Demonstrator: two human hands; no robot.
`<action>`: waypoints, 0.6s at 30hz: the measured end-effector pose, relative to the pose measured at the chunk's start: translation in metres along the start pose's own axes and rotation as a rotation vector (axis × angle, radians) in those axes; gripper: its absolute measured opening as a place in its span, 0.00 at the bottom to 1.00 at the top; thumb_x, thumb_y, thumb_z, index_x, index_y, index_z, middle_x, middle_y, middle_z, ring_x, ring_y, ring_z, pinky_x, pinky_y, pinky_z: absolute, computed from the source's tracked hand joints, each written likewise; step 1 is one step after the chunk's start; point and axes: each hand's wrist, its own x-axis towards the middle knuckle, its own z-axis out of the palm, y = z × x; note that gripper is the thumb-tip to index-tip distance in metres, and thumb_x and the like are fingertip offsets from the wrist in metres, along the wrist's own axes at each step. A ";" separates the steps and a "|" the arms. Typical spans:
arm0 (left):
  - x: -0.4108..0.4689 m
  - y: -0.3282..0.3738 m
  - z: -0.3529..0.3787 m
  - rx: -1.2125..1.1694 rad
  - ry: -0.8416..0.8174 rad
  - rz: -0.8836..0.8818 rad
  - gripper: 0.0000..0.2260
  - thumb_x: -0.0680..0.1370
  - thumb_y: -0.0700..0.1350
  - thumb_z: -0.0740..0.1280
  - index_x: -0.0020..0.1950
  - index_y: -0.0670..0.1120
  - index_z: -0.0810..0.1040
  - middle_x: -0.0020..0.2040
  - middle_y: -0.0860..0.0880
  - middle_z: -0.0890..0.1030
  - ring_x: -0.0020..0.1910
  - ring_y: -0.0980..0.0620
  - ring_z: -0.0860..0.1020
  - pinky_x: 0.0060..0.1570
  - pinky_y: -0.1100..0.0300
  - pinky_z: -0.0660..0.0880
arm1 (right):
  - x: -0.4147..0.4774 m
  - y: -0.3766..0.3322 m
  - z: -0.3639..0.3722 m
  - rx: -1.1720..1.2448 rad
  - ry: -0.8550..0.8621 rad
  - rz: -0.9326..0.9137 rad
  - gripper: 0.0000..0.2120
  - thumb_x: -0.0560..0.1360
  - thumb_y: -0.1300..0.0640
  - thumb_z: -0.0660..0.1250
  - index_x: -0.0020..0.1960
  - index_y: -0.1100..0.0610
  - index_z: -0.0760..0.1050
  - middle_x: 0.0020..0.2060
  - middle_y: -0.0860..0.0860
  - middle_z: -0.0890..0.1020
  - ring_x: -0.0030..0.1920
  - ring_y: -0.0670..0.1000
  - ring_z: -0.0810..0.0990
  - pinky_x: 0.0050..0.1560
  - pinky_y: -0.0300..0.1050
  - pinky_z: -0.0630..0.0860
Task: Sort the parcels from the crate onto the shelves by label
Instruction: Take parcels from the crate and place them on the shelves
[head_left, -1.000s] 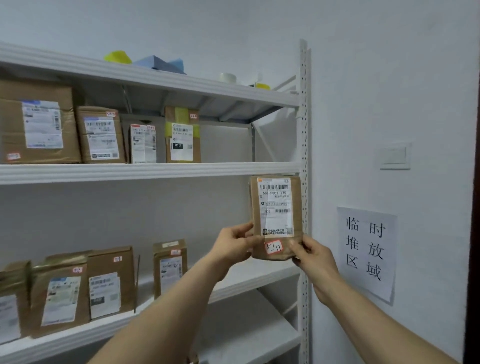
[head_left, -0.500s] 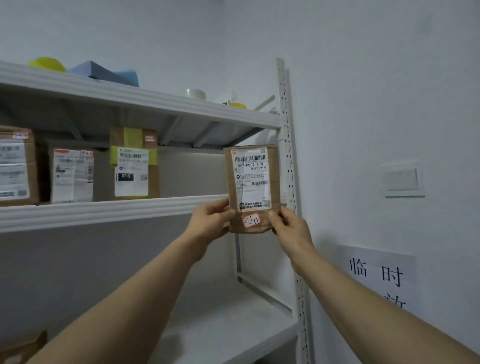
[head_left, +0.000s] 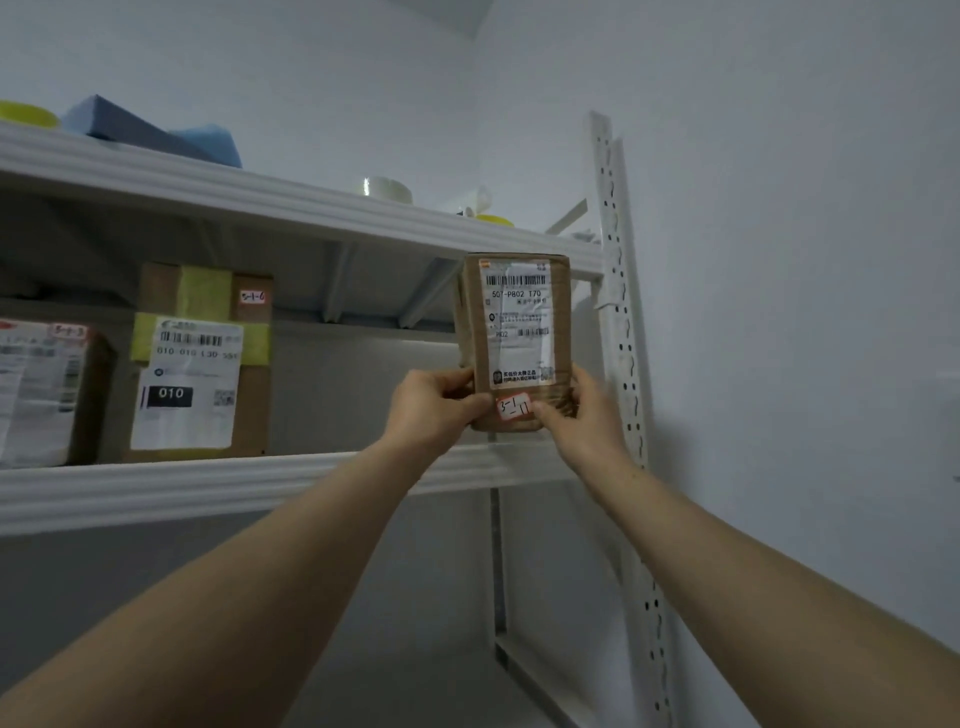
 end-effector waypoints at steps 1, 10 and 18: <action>0.010 -0.005 0.008 0.029 0.013 0.002 0.15 0.73 0.39 0.72 0.60 0.47 0.81 0.46 0.50 0.85 0.48 0.52 0.82 0.57 0.53 0.78 | 0.011 0.009 0.002 -0.015 -0.003 0.004 0.22 0.76 0.63 0.67 0.68 0.55 0.68 0.55 0.49 0.80 0.56 0.49 0.78 0.54 0.39 0.74; 0.074 -0.046 0.079 0.351 0.004 -0.042 0.07 0.73 0.43 0.73 0.48 0.41 0.85 0.43 0.44 0.85 0.45 0.47 0.83 0.50 0.49 0.80 | 0.075 0.091 -0.002 -0.190 -0.058 0.090 0.21 0.75 0.62 0.67 0.67 0.56 0.69 0.57 0.51 0.79 0.59 0.53 0.78 0.61 0.53 0.74; 0.107 -0.060 0.111 0.497 0.022 -0.088 0.09 0.73 0.42 0.72 0.36 0.38 0.81 0.29 0.48 0.76 0.33 0.50 0.75 0.35 0.58 0.74 | 0.104 0.129 -0.003 -0.521 -0.069 0.135 0.17 0.77 0.52 0.64 0.65 0.50 0.67 0.56 0.48 0.80 0.61 0.54 0.75 0.64 0.51 0.62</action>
